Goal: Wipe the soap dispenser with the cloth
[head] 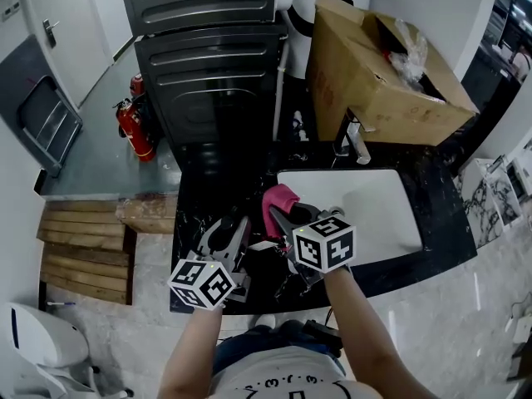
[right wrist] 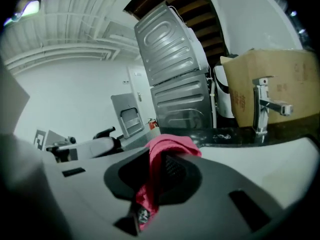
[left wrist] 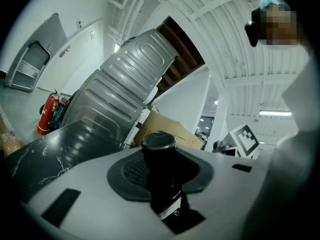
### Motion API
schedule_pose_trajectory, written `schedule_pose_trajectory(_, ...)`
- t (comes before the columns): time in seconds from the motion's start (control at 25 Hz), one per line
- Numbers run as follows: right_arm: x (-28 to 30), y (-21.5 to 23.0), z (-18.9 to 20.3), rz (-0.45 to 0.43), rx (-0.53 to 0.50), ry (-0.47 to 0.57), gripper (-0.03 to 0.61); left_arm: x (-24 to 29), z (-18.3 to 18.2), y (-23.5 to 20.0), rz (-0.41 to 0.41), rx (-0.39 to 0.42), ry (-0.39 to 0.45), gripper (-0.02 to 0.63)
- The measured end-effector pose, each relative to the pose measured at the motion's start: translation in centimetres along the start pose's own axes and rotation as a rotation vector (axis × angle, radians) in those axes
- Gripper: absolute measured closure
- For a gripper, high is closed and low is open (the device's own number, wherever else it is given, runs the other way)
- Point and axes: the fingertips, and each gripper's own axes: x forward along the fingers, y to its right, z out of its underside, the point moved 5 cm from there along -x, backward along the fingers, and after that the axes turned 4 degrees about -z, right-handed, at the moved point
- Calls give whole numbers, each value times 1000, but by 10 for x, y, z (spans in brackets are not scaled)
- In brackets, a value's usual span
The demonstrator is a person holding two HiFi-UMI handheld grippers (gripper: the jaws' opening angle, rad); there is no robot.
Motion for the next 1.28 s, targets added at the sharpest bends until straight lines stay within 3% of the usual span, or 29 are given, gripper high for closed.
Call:
schedule_pose_trajectory(0.2,-4,22,25,75,39,-51,531,-1,0,1,1,11,1,497)
schedule_pose_trajectory(0.44,-19,29,32,158,44,-67,529,8,-1,10,50,107,-59,497)
schedule_pose_trajectory(0.6,-42,31,27,185,62,-11,529,27,-1,30,175,361,-183,495)
schedule_pose_trajectory(0.68,-53,33,24,205,72,19,529,35,3,40,202,512,-242,495)
schedule_pose_trajectory(0.76,-64,34,21,225,84,61,529,40,8,44,206,608,-274,497)
schedule_pose_trajectory(1.04,-89,34,15,237,102,127,529,35,5,44,246,672,-296,488)
schedule_pose_trajectory(1.28,-91,39,30,238,142,108,529,15,-3,31,218,667,-299,484)
